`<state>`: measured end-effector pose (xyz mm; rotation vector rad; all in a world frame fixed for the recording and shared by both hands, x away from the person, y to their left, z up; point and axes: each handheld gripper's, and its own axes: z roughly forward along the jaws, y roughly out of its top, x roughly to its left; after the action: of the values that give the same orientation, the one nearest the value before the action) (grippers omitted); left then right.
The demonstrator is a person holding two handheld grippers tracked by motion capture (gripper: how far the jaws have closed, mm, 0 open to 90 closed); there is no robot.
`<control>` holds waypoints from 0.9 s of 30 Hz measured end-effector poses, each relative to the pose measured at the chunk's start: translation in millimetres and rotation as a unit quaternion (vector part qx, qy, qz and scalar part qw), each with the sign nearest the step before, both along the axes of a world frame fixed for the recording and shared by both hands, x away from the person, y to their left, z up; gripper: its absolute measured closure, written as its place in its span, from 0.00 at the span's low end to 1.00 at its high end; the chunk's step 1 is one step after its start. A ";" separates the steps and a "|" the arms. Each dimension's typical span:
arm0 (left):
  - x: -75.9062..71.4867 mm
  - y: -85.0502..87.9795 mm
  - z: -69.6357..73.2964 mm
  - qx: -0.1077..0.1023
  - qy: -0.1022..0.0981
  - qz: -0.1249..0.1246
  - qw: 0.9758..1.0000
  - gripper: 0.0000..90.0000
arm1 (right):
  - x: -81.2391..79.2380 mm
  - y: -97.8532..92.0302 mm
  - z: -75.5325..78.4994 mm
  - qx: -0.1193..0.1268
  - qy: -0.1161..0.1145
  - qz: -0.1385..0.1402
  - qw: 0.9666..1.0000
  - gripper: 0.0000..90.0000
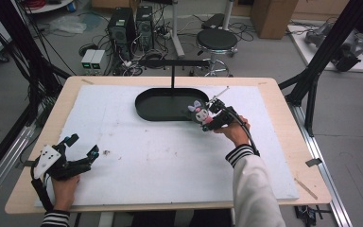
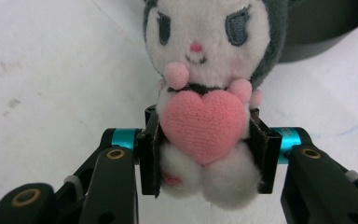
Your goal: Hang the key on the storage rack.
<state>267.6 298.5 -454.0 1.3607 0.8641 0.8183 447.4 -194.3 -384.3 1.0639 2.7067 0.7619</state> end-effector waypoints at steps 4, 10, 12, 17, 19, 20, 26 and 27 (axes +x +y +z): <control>0.0 0.0 0.0 0.000 0.000 0.000 1.000 0.12 | -0.9 -4.7 6.7 0.027 -0.012 -0.005 1.000 0.62; 0.1 -0.1 0.0 0.000 0.001 0.000 1.000 0.12 | -1.1 -12.2 14.2 0.060 -0.032 -0.018 0.998 0.62; 0.1 -0.2 0.0 0.000 0.000 0.000 1.000 0.12 | -0.8 -15.2 16.8 0.075 -0.036 -0.023 0.996 0.62; 0.3 -0.8 0.0 -0.001 0.000 0.001 1.000 0.12 | -0.6 -21.6 23.5 0.100 -0.060 -0.034 0.993 0.62; 0.3 -0.8 0.0 -0.001 0.000 0.000 1.000 0.12 | -0.4 -23.2 27.1 0.103 -0.069 -0.036 0.992 0.62; 0.3 -0.8 0.0 -0.001 0.000 0.000 1.000 0.12 | -1.0 -23.8 29.4 0.106 -0.072 -0.038 0.991 0.62; 0.2 -0.7 0.0 -0.001 0.000 0.000 1.000 0.12 | 0.0 -25.5 41.7 0.122 -0.100 -0.049 0.986 0.62; 0.3 -0.8 0.0 -0.002 0.000 0.001 1.000 0.12 | 0.5 -25.8 43.9 0.124 -0.104 -0.052 0.985 0.62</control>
<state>267.9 297.8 -454.0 1.3578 0.8670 0.8174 447.9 -220.1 -340.4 1.0941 2.4087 1.1456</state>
